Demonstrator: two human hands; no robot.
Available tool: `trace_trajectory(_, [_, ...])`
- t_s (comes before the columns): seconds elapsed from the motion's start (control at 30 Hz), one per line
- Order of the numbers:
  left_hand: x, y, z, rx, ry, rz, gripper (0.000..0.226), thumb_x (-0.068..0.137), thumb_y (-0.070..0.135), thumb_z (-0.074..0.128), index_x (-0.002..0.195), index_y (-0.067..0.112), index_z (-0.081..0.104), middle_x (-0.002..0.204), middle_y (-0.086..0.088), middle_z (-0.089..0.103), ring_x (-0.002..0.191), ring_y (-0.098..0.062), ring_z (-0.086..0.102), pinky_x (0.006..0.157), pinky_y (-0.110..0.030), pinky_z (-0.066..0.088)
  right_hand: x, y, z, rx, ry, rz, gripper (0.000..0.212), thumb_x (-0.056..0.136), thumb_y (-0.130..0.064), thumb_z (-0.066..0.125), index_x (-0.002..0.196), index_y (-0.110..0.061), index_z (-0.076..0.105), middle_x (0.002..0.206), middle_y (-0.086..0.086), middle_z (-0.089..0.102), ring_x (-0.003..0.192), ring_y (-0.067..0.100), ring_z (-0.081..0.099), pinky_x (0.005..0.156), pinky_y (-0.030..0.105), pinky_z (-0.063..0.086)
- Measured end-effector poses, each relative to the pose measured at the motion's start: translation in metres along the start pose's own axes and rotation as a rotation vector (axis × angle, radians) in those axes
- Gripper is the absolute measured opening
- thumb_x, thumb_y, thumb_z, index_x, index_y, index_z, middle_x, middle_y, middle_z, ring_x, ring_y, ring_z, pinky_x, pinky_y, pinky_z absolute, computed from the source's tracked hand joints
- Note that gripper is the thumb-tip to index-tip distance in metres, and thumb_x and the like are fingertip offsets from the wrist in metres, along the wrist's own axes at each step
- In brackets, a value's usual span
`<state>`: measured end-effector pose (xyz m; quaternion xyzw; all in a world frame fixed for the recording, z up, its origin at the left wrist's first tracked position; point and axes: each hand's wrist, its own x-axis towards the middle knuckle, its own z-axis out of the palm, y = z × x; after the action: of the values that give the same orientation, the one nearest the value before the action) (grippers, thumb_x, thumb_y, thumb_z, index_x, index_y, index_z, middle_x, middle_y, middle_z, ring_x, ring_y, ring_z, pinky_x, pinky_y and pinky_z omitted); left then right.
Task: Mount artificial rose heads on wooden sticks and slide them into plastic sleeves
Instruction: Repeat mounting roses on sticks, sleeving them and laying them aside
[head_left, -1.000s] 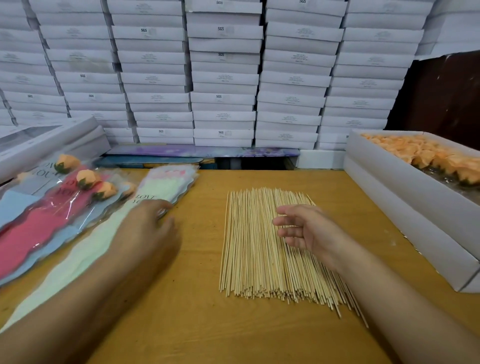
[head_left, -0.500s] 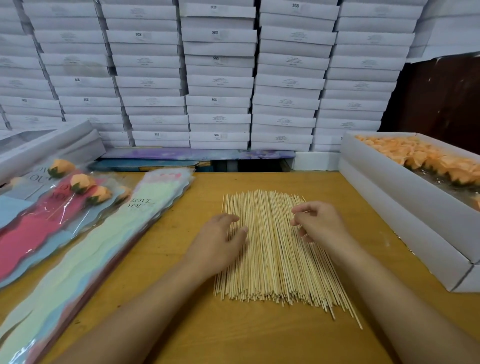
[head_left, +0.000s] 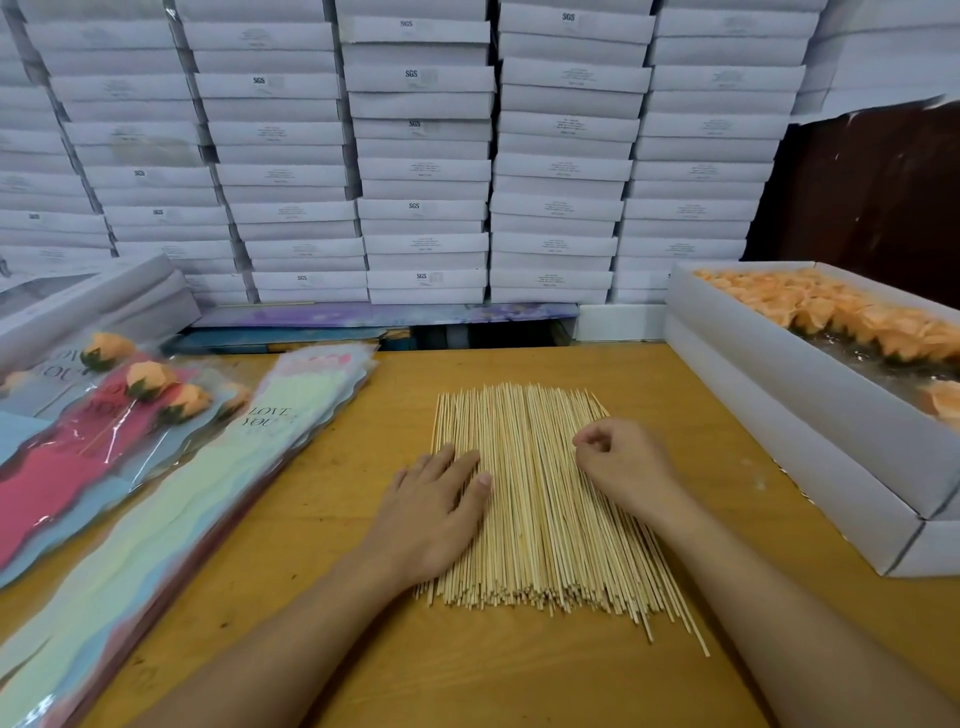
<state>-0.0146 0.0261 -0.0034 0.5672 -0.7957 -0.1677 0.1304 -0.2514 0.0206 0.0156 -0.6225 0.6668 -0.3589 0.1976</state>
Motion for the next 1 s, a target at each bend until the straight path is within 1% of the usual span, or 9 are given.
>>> trace_trajectory(0.13, [0.0,-0.003,0.001,-0.032,0.013,0.009,0.062,0.103,0.06,0.013,0.159,0.035,0.02,0.169,0.008,0.009,0.155,-0.011,0.004,0.126,-0.038,0.001,0.005,-0.008,-0.011,-0.027,0.074,-0.001,0.017,0.095,-0.017,0.057,0.092,-0.028,0.07,0.08,-0.017,0.065,0.068,0.005,0.063,0.057,0.022,0.042])
trace_trajectory(0.27, [0.001,-0.004,0.002,-0.04,0.025,0.015,0.062,0.103,0.059,0.012,0.159,0.034,0.021,0.168,0.009,0.011,0.155,-0.009,0.005,0.127,-0.04,0.003,0.028,-0.019,-0.055,-0.17,0.231,-0.01,0.028,0.095,-0.016,0.055,0.119,-0.015,0.069,0.113,0.007,0.07,0.106,0.028,0.064,0.085,0.034,0.047])
trace_trajectory(0.4, [0.002,-0.004,0.003,-0.043,0.036,0.017,0.061,0.103,0.058,0.013,0.159,0.034,0.022,0.168,0.008,0.013,0.154,-0.01,0.007,0.127,-0.04,0.005,0.059,-0.019,-0.125,-0.264,0.416,-0.002,0.039,0.095,-0.012,0.052,0.132,-0.006,0.06,0.132,0.02,0.059,0.111,0.035,0.056,0.087,0.038,0.044])
trace_trajectory(0.5, [0.003,-0.004,0.003,-0.034,0.043,0.009,0.06,0.104,0.056,0.013,0.158,0.033,0.023,0.168,0.007,0.016,0.154,-0.01,0.009,0.126,-0.04,0.006,0.076,-0.011,-0.163,-0.34,0.472,0.161,0.045,0.094,-0.015,0.05,0.138,-0.004,0.053,0.142,0.027,0.044,0.126,0.046,0.045,0.1,0.047,0.043])
trace_trajectory(0.6, [0.004,-0.004,0.003,-0.034,0.051,0.001,0.061,0.104,0.056,0.013,0.158,0.031,0.025,0.167,0.006,0.018,0.154,-0.01,0.011,0.125,-0.039,0.006,0.092,0.005,-0.182,-0.323,0.392,0.378,0.046,0.094,-0.021,0.049,0.137,-0.002,0.051,0.138,0.028,0.048,0.123,0.046,0.048,0.096,0.044,0.044])
trace_trajectory(0.67, [0.003,-0.004,0.003,-0.028,0.054,0.004,0.061,0.104,0.056,0.013,0.158,0.031,0.026,0.167,0.006,0.019,0.154,-0.011,0.011,0.125,-0.038,0.006,0.096,0.016,-0.187,-0.26,0.294,0.457,0.041,0.094,-0.02,0.047,0.127,0.003,0.055,0.12,0.026,0.058,0.105,0.042,0.057,0.083,0.039,0.045])
trace_trajectory(0.73, [0.003,-0.004,0.003,-0.025,0.055,0.008,0.061,0.104,0.056,0.013,0.158,0.031,0.026,0.167,0.006,0.019,0.154,-0.011,0.012,0.125,-0.038,0.006,0.096,0.024,-0.19,-0.206,0.204,0.507,0.037,0.095,-0.023,0.047,0.121,0.002,0.056,0.11,0.023,0.059,0.095,0.039,0.058,0.081,0.04,0.046])
trace_trajectory(0.83, [0.003,-0.004,0.003,-0.027,0.051,0.006,0.061,0.103,0.056,0.013,0.158,0.031,0.026,0.167,0.006,0.019,0.154,-0.01,0.011,0.126,-0.038,0.006,0.096,0.03,-0.191,-0.138,0.119,0.519,0.04,0.1,-0.035,0.049,0.13,-0.01,0.054,0.122,0.019,0.058,0.106,0.04,0.058,0.093,0.047,0.047])
trace_trajectory(1.0, [0.003,-0.004,0.004,-0.024,0.055,0.01,0.061,0.103,0.056,0.012,0.158,0.031,0.028,0.167,0.006,0.02,0.154,-0.01,0.013,0.126,-0.038,0.006,0.102,0.029,-0.195,-0.101,0.061,0.465,0.032,0.102,-0.031,0.047,0.121,-0.008,0.06,0.111,0.02,0.064,0.099,0.039,0.063,0.087,0.046,0.05])
